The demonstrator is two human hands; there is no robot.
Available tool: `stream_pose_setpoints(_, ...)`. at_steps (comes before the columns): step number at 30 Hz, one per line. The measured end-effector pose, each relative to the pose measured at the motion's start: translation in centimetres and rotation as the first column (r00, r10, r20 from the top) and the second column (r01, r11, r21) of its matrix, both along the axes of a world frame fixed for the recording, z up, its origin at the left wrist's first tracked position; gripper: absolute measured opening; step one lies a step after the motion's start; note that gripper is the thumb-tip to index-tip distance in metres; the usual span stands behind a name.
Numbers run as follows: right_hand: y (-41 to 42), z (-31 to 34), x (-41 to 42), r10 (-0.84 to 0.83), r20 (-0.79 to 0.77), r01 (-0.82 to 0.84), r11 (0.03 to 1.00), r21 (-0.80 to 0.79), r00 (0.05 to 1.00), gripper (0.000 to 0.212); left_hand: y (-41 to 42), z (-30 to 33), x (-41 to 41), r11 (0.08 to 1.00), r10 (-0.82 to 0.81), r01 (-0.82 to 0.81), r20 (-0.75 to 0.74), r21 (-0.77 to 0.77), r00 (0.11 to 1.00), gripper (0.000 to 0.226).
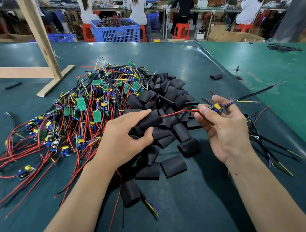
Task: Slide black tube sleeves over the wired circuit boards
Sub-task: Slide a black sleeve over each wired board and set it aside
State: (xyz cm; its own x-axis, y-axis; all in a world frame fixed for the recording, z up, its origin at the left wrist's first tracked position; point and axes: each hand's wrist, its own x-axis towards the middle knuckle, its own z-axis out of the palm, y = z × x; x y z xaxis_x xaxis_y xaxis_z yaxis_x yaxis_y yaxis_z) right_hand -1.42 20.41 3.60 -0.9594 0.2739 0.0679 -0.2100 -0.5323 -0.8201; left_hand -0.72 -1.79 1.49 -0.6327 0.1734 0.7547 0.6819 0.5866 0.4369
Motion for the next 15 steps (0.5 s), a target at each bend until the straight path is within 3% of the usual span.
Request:
stream_pose_setpoints(8,-1.4,-0.5,0.6,0.103,-0.079,-0.087,0.979,0.183,0.992,0.035,0.4,-0.5,-0.1,0.994,-0.040,0.045,0.046,-0.102,0.998,0.038)
stream_pose_setpoints(15,-3.2,-1.4,1.4,0.178,-0.070,-0.134,0.901,0.412,0.982,0.034,1.0,-0.4,0.0,0.962,-0.016,0.001,-0.050,-0.275,0.999,0.040)
